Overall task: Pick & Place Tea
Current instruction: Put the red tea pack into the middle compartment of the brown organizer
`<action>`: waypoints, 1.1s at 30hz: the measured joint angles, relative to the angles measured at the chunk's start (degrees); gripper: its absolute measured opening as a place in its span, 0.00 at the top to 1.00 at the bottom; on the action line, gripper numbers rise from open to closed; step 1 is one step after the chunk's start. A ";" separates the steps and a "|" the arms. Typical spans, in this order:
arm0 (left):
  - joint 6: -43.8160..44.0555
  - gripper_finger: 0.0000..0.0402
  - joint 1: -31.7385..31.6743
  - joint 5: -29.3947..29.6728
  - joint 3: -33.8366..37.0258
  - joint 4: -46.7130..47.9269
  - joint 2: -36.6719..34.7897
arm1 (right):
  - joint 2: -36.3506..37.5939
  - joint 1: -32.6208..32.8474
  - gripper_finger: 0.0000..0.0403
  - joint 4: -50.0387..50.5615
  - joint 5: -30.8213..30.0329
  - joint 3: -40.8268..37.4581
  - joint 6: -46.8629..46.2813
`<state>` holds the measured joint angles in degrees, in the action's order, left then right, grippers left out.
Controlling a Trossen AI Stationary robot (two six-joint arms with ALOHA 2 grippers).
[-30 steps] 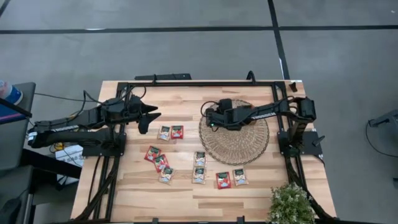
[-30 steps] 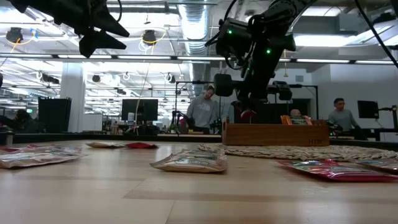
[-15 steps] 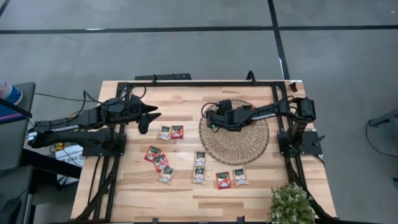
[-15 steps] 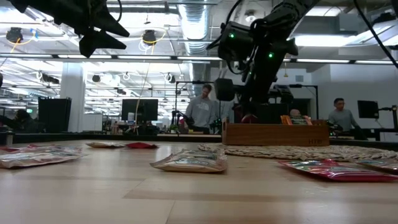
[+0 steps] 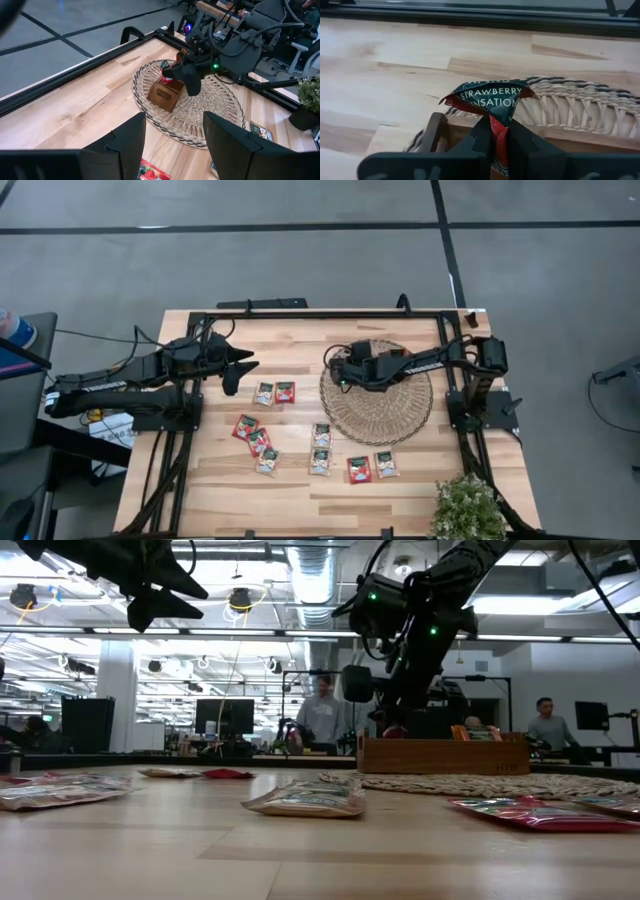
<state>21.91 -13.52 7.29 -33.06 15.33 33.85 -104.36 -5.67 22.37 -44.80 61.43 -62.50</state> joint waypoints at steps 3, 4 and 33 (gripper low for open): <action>0.00 0.52 0.00 0.00 0.00 0.00 0.00 | 0.00 0.35 0.95 -1.61 0.03 0.00 0.75; 0.00 0.52 0.00 0.00 0.00 0.00 0.00 | 0.00 0.39 0.94 -1.59 -0.15 0.00 1.52; 0.00 0.52 0.00 0.00 -0.02 0.00 0.04 | 1.61 0.17 0.94 14.64 -0.70 0.02 -4.18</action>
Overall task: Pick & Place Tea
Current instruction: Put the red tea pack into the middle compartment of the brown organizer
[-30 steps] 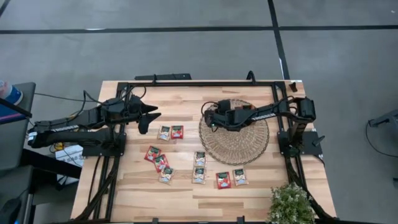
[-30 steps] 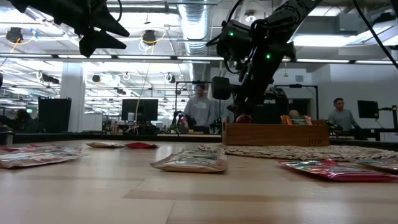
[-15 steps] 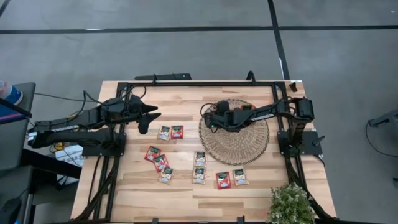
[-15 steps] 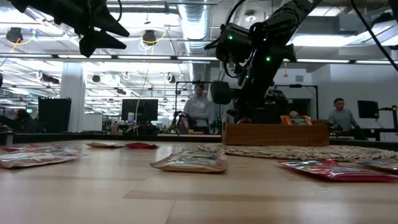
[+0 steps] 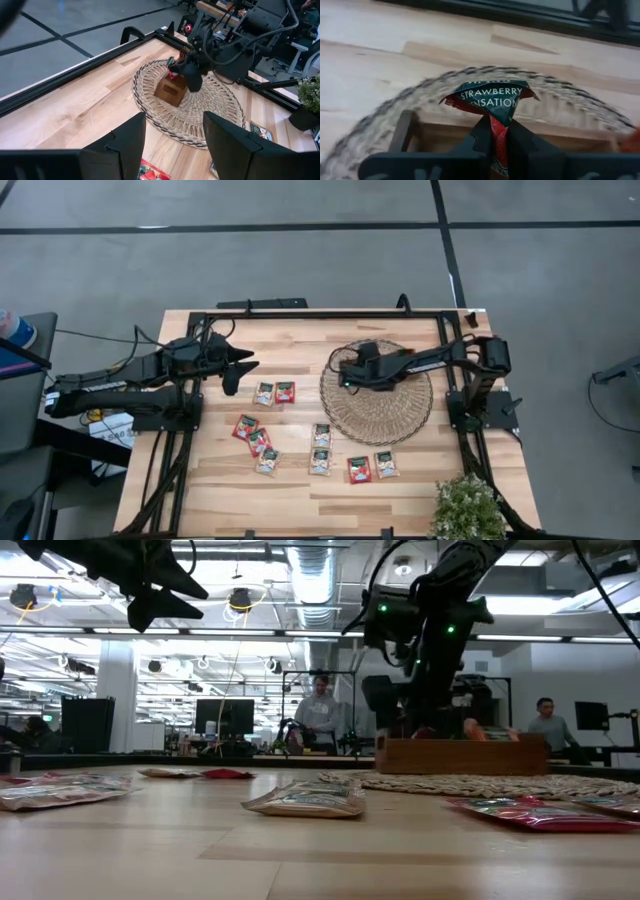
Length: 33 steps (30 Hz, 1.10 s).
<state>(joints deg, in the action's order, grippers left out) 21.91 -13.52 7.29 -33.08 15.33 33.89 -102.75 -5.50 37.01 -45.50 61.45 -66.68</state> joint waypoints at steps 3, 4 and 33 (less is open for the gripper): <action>0.00 0.52 0.00 0.00 0.00 -0.01 0.23 | 1.62 0.38 0.93 1.80 -1.91 -0.02 -2.65; 0.00 0.52 0.01 0.00 0.00 0.07 0.26 | 2.29 0.58 0.93 2.22 -2.40 -0.02 -2.74; 0.46 0.52 0.00 0.00 -0.02 0.00 0.87 | 4.38 -1.03 0.91 5.91 1.38 -8.59 -6.77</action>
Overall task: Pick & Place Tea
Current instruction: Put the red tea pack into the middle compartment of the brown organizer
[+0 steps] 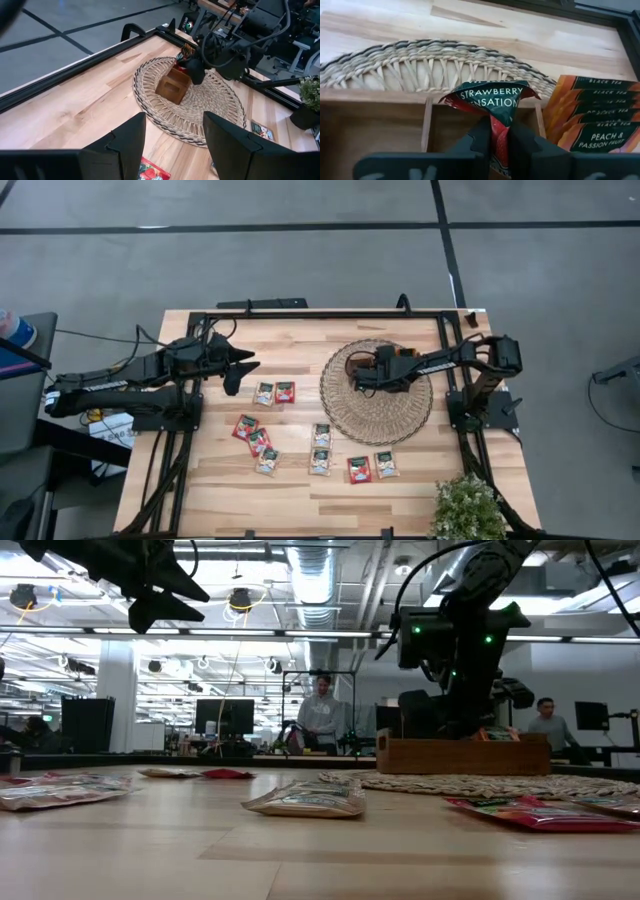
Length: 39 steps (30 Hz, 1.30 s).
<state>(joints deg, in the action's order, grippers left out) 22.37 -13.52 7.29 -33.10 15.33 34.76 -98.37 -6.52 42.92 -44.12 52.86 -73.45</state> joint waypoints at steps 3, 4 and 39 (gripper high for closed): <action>0.31 0.52 0.00 -0.02 0.00 0.00 0.00 | 0.00 -0.72 0.88 -0.56 -0.17 0.00 0.48; 0.42 0.52 0.00 -0.02 0.00 -0.01 0.00 | 0.00 -0.85 0.87 -0.77 -0.32 -0.01 1.23; 1.07 0.52 0.00 -1.68 0.00 -0.04 0.00 | 0.00 -1.01 0.50 -3.64 0.57 -0.02 2.03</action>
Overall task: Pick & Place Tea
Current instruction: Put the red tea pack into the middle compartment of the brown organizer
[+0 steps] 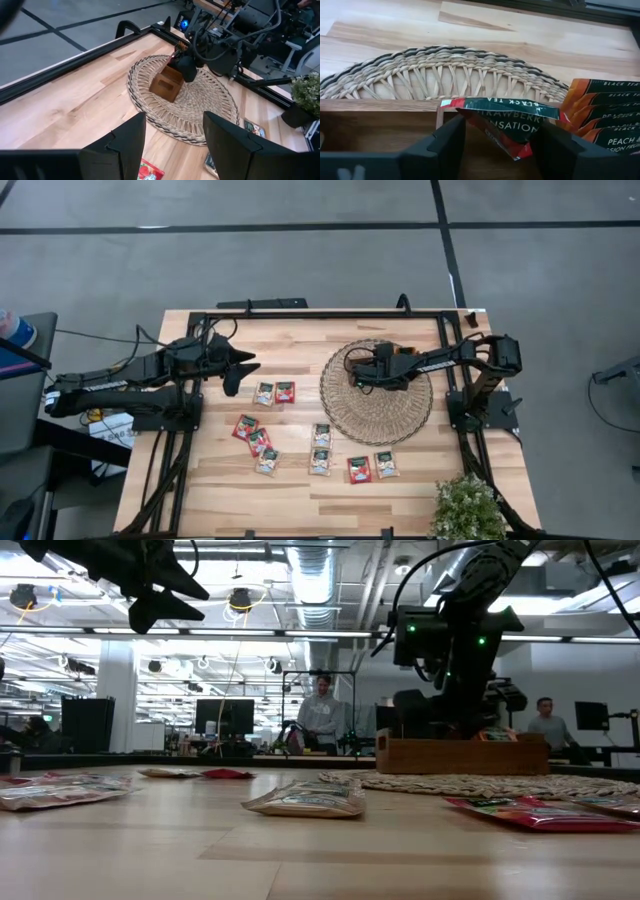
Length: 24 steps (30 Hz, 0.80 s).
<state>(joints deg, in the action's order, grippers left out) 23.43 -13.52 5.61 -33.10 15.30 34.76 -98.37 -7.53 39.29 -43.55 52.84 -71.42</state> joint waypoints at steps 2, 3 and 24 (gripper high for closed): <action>0.27 0.52 0.02 -0.01 0.00 -0.02 0.00 | 0.00 0.00 0.50 0.41 0.06 0.00 0.05; 0.36 0.52 0.02 -0.02 0.00 -0.11 0.00 | 0.00 0.00 0.49 0.66 0.08 0.00 0.07; 0.42 0.52 0.01 -2.36 0.02 -1.98 -0.02 | -0.02 -3.97 0.49 2.55 6.14 2.69 11.52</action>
<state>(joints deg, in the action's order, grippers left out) 23.86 -13.51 3.25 -33.08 13.32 34.74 -98.39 -11.50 41.84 -37.41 55.53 -59.90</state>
